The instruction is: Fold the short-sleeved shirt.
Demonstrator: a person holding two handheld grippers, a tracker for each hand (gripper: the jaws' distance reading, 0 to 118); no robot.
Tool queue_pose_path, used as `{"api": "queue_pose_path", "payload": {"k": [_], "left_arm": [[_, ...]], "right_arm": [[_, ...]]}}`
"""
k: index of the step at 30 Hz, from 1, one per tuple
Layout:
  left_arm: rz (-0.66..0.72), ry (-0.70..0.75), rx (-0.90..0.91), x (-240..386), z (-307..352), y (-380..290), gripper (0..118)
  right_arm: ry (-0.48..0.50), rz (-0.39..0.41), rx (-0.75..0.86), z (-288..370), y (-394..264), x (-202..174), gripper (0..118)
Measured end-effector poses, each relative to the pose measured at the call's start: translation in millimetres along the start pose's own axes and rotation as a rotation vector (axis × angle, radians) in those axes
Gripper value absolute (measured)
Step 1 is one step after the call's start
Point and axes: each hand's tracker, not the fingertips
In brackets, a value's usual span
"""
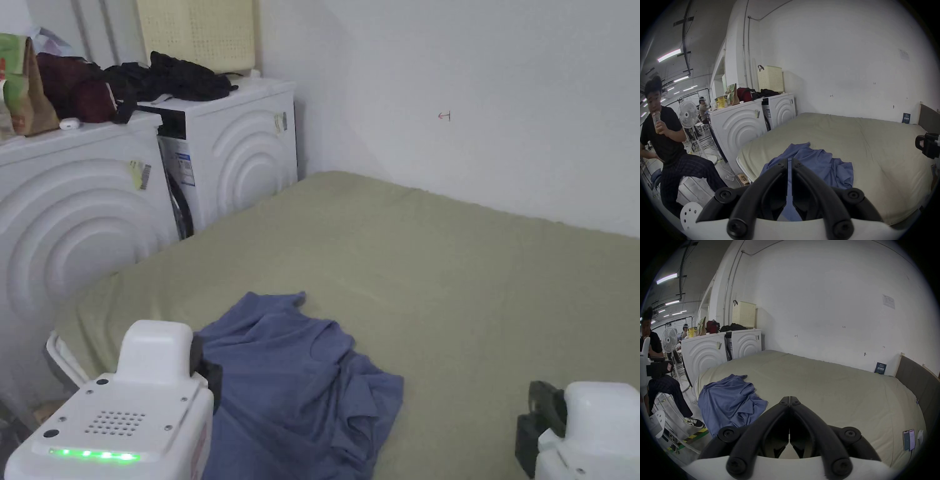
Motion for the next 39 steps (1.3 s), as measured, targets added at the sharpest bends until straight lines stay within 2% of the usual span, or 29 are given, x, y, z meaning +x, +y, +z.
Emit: {"api": "queue_pose_path", "payload": {"k": [3,8,14,20,21,22,24,25,27,32,34,36,37,38,39], "left_arm": [[-0.044,-0.051,-0.048,5,-15,-2,4],[-0.014,-0.122,-0.131,19,-55,-14,4],[0.052,-0.216,-0.34,40,-126,-45,4],[0.023,-0.253,-0.496,63,-180,-70,5],[0.012,-0.252,-0.542,66,-187,-72,8],[0.001,-0.26,-0.593,66,-189,-73,33],[-0.007,-0.344,-0.667,70,-199,-78,110],[-0.015,-0.37,-0.695,71,-202,-82,115],[-0.096,-0.385,-0.693,80,-209,-92,118],[-0.168,-0.361,-0.74,100,-226,-113,117],[-0.196,-0.303,-0.747,102,-236,-124,110],[-0.145,-0.333,-0.77,96,-246,-135,109],[-0.127,-0.322,-0.765,92,-246,-134,101],[-0.144,-0.329,-0.764,92,-236,-121,80],[-0.139,-0.342,-0.764,88,-233,-116,38]], "right_arm": [[-0.003,0.0,-0.013,-2,-6,2,0],[-0.006,-0.026,-0.052,-9,-15,5,0],[-0.009,-0.024,-0.093,-22,-28,11,0],[-0.019,-0.036,-0.141,-29,-37,16,0],[-0.02,-0.039,-0.149,-31,-39,16,0],[-0.021,-0.04,-0.16,-33,-41,17,0],[-0.024,-0.04,-0.176,-38,-50,20,0],[-0.022,-0.043,-0.182,-40,-52,20,0],[-0.022,-0.052,-0.196,-44,-56,21,0],[-0.014,-0.071,-0.218,-45,-62,22,0],[-0.014,-0.068,-0.224,-44,-63,22,0],[-0.015,-0.063,-0.229,-38,-63,22,0],[-0.015,-0.061,-0.23,-36,-63,22,0],[-0.018,-0.058,-0.231,-33,-63,23,0],[-0.02,-0.057,-0.23,-30,-62,23,0]]}}
